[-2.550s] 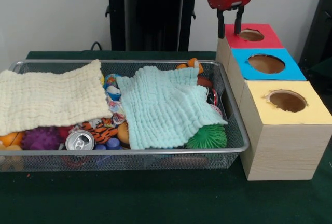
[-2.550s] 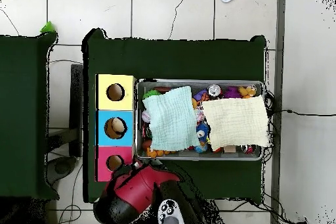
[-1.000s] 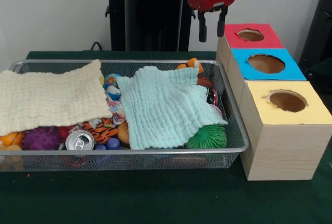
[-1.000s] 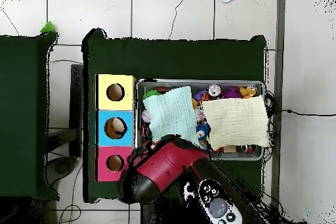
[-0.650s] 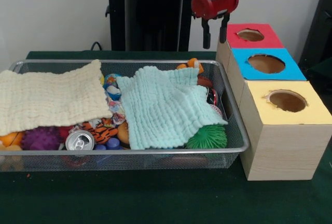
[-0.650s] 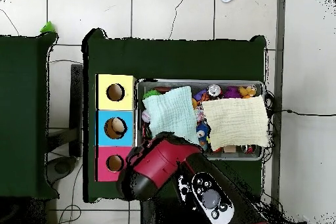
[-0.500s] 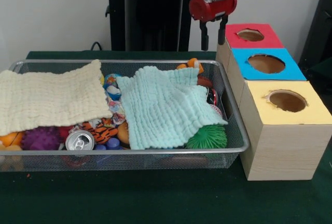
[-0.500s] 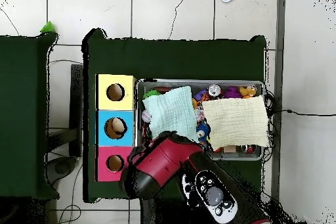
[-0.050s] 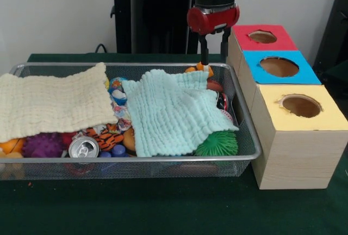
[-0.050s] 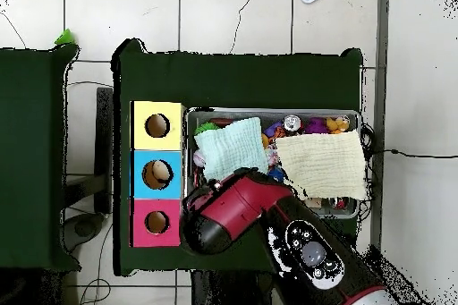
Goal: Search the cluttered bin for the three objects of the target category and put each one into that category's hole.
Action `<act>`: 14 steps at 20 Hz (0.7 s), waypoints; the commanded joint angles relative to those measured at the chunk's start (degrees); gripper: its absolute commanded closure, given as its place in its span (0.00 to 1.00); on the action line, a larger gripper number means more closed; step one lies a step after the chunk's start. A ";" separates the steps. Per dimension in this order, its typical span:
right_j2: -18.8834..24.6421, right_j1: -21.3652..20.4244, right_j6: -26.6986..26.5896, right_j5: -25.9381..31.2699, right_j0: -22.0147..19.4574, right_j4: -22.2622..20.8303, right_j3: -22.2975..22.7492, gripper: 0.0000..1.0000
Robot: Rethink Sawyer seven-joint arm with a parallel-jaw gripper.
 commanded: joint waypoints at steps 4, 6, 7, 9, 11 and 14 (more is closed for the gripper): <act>1.92 3.01 -16.44 5.28 -2.04 -6.04 -7.23 0.00; 1.97 3.44 -16.93 5.05 -2.47 -6.38 -7.54 0.00; 2.01 3.69 -17.23 5.02 -2.72 -6.55 -7.76 0.00; 2.02 4.14 -17.61 5.14 -2.84 -7.07 -8.16 0.00; 1.81 4.54 -17.51 4.83 -2.54 -8.20 -8.72 0.00; 1.14 5.69 -16.96 3.90 -2.46 -10.34 -9.61 0.00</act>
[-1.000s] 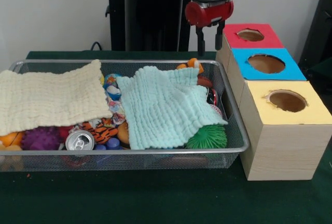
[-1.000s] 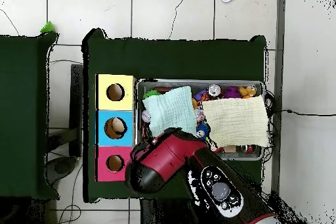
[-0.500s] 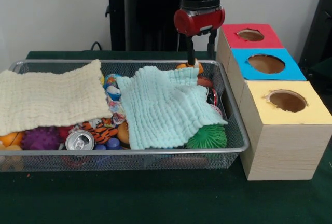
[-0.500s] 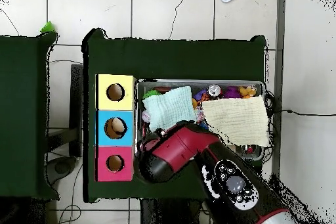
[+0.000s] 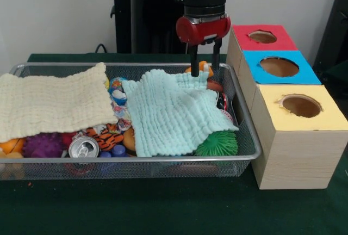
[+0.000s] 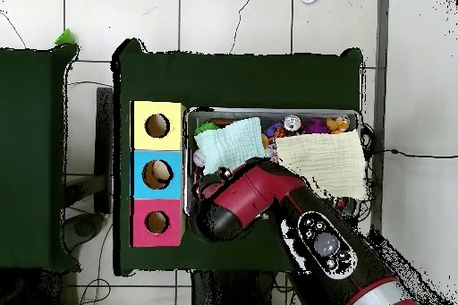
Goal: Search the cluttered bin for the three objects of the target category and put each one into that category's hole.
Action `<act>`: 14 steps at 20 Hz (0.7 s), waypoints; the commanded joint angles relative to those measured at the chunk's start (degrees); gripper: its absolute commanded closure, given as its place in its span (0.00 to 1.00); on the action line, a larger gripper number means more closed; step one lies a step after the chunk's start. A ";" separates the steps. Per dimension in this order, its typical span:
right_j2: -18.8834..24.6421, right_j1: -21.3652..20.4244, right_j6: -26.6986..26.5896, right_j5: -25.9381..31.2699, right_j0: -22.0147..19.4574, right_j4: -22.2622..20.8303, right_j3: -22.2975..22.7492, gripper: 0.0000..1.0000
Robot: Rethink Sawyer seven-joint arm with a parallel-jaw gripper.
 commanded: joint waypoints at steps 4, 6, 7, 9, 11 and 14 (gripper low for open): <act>-0.07 4.34 -15.58 2.60 -0.43 -10.55 -7.75 0.00; -0.14 4.84 -15.84 2.72 -0.45 -11.65 -8.52 0.00; -0.25 5.04 -15.73 2.46 -0.42 -12.48 -8.95 0.00; -0.89 5.42 -14.74 1.73 -0.02 -14.59 -9.86 0.00; -1.42 5.91 -13.74 1.09 0.38 -16.51 -10.65 0.00; -2.69 5.81 -10.73 -0.05 2.11 -20.15 -11.16 0.00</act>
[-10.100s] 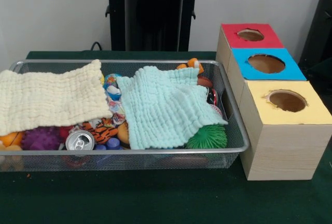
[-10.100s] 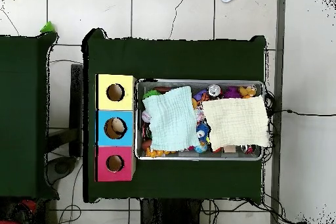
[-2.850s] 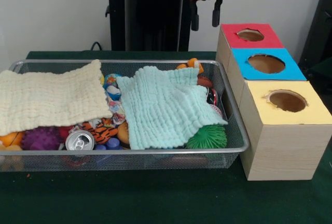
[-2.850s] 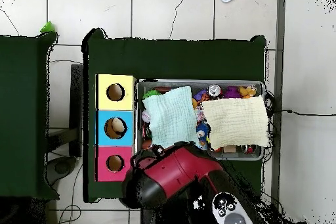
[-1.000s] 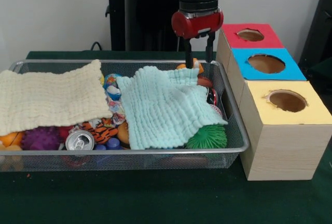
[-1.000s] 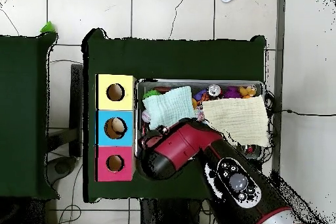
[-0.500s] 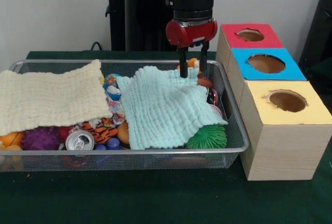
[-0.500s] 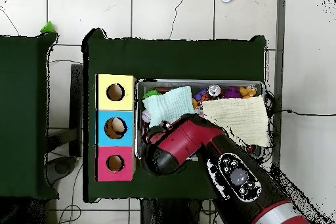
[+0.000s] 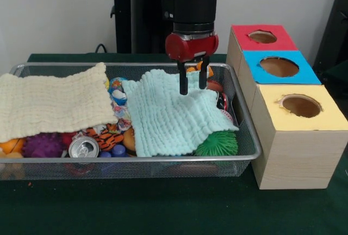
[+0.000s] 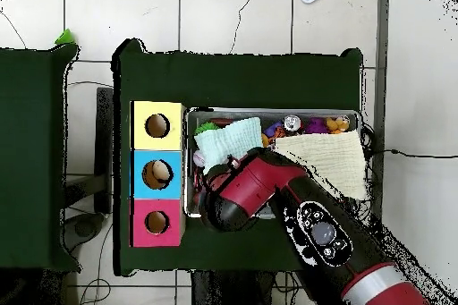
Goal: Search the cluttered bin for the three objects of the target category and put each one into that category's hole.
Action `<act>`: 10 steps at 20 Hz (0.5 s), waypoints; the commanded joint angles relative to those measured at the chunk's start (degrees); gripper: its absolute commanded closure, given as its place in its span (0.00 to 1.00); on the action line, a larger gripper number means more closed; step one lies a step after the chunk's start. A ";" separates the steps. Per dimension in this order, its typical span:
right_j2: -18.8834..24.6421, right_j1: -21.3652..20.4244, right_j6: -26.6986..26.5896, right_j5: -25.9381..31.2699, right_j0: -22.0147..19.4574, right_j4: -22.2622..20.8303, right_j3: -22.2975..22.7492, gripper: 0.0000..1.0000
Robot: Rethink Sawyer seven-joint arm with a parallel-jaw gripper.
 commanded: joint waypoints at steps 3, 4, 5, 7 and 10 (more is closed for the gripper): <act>-4.30 2.57 -6.79 -1.32 3.79 -13.48 -7.09 0.00; -4.27 2.62 -6.71 -0.92 3.77 -12.87 -7.15 0.00; -4.33 3.00 -6.38 -0.94 3.83 -12.69 -7.29 0.00; -4.18 4.02 -6.38 -0.41 3.71 -11.45 -7.61 0.00; -4.59 7.05 -6.95 1.22 3.57 -10.24 -8.52 0.00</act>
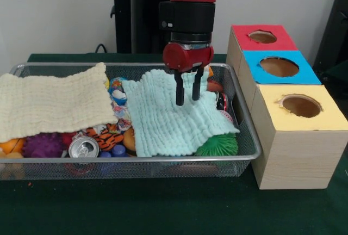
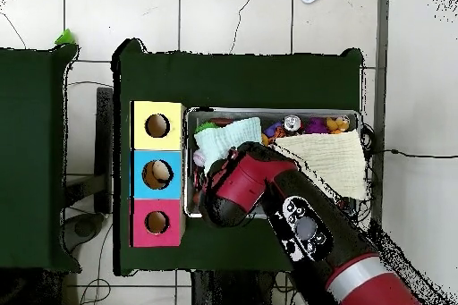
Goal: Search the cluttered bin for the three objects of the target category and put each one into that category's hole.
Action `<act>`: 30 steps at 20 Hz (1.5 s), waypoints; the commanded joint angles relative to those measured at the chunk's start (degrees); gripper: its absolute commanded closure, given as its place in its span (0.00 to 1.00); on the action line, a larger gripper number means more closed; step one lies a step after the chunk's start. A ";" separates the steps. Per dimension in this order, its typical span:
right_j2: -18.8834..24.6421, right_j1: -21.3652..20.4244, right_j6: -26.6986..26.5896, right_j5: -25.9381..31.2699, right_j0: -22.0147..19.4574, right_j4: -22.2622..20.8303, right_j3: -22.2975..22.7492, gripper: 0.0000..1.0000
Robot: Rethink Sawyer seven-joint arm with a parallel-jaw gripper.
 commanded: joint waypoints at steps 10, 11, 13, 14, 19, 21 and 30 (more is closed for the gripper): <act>-3.98 11.46 -12.33 9.60 0.66 4.36 -5.61 0.00; -3.90 11.79 -13.09 10.23 0.34 5.14 -5.61 0.00; -3.81 12.57 -14.45 11.41 -0.28 6.46 -5.65 0.00; -3.75 12.75 -14.97 11.73 -0.52 6.89 -5.64 0.00; -5.09 14.67 -11.28 6.81 -0.75 3.63 -5.67 0.00; -5.91 15.23 -8.77 4.84 -0.26 2.18 -6.00 0.00; -7.59 14.03 -6.33 0.99 1.75 -2.03 -5.48 1.00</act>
